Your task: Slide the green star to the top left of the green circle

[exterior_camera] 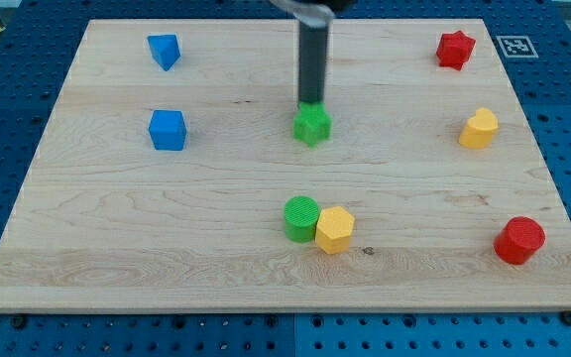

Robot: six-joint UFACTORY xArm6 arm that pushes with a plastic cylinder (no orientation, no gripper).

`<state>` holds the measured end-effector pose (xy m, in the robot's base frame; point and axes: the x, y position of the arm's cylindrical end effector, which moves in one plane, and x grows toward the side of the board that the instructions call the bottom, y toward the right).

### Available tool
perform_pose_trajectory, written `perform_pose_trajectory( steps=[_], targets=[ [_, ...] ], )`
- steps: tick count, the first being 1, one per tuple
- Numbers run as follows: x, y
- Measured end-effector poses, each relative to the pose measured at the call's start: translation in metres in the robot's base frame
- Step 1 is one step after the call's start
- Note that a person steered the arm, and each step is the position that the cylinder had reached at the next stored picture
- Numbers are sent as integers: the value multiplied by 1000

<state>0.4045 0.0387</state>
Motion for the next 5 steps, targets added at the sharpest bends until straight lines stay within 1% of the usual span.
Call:
perform_pose_trajectory(
  steps=[1, 2, 3, 4, 5],
  targets=[
    [31, 6],
    [19, 2],
    [17, 12],
    [21, 37],
    [52, 29]
  ],
)
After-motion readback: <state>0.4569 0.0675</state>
